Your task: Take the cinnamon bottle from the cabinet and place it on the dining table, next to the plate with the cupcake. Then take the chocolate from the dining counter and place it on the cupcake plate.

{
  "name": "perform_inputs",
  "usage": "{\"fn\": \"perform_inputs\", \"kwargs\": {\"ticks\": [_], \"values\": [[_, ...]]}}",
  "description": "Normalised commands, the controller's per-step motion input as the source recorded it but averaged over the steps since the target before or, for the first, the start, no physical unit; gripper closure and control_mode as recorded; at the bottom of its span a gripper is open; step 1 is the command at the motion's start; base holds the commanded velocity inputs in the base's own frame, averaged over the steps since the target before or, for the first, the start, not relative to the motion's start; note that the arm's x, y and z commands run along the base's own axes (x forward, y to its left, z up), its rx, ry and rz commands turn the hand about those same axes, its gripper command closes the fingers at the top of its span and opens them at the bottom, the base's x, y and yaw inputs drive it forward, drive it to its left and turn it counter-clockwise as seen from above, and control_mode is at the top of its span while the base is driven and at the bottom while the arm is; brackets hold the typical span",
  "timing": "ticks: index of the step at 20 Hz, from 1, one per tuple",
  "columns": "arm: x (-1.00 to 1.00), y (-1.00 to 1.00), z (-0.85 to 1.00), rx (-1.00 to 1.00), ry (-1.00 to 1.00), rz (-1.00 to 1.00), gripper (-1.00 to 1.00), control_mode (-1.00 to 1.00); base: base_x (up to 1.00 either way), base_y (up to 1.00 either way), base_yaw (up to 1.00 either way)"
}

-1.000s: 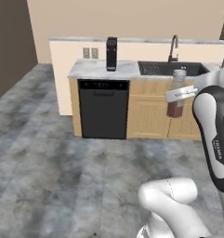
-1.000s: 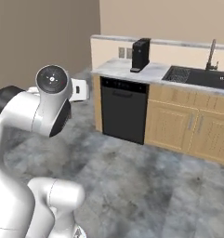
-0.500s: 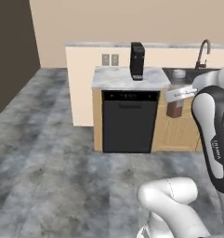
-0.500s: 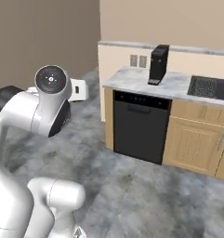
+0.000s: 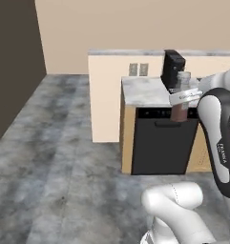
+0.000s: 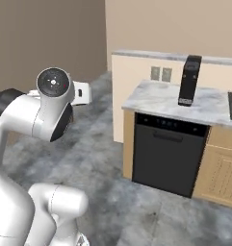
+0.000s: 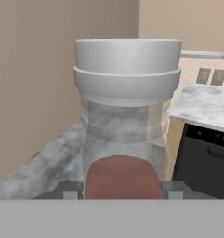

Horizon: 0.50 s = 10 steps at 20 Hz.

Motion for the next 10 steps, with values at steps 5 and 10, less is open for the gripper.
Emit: {"fn": "perform_inputs", "kwargs": {"ticks": [5,10], "values": [[0.00,0.00,0.00,0.00,0.00,0.00,1.00,1.00,1.00,0.73,-0.10],[0.00,0.00,0.00,0.00,0.00,0.00,1.00,1.00,1.00,0.77,-0.14]]}}
